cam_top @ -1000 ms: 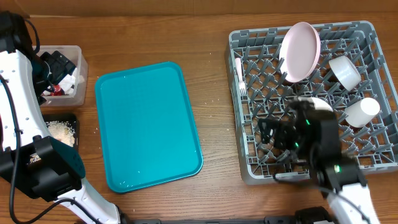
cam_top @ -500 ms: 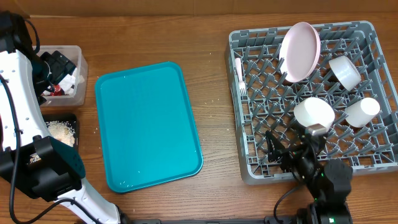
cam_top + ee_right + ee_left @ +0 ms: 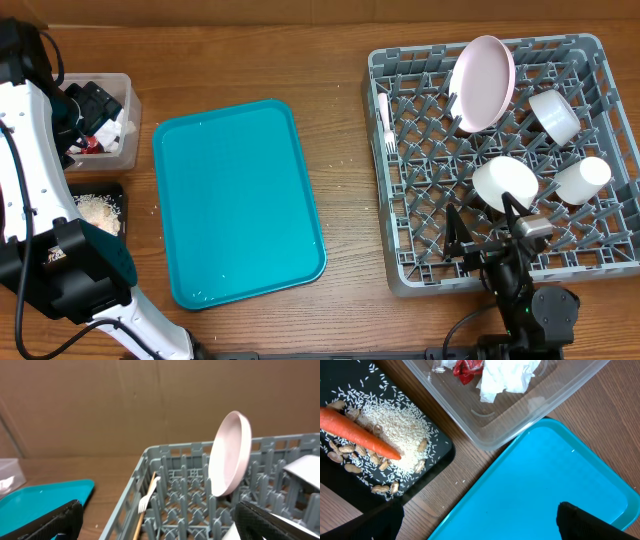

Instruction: Sort waste into correct bins and load items into the dishwasher rack

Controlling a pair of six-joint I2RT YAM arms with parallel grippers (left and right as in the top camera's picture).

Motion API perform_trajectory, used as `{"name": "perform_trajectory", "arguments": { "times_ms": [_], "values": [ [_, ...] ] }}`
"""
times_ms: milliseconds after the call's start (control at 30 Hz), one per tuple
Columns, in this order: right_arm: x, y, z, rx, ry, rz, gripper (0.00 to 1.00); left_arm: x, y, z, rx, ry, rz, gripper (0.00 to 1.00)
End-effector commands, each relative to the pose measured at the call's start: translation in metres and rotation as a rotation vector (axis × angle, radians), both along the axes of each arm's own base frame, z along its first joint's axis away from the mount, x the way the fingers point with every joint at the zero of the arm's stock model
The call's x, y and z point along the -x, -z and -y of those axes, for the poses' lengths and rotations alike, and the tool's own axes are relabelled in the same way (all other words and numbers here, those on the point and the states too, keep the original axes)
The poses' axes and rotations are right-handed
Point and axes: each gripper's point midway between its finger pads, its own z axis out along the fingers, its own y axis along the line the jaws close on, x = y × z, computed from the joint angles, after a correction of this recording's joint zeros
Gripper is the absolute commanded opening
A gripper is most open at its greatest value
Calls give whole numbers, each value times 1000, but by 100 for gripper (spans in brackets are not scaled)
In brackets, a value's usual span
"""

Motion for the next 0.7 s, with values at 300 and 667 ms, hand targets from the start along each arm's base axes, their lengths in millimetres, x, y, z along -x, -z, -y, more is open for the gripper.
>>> {"name": "perform_trajectory", "arguments": {
  "times_ms": [300, 667],
  "values": [
    [-1, -15, 9, -6, 53, 185, 100, 0, -12, 0, -9, -16, 33, 100],
    [-4, -12, 20, -12, 117, 192, 100, 0, -12, 0, -9, -16, 33, 100]
  ]
}}
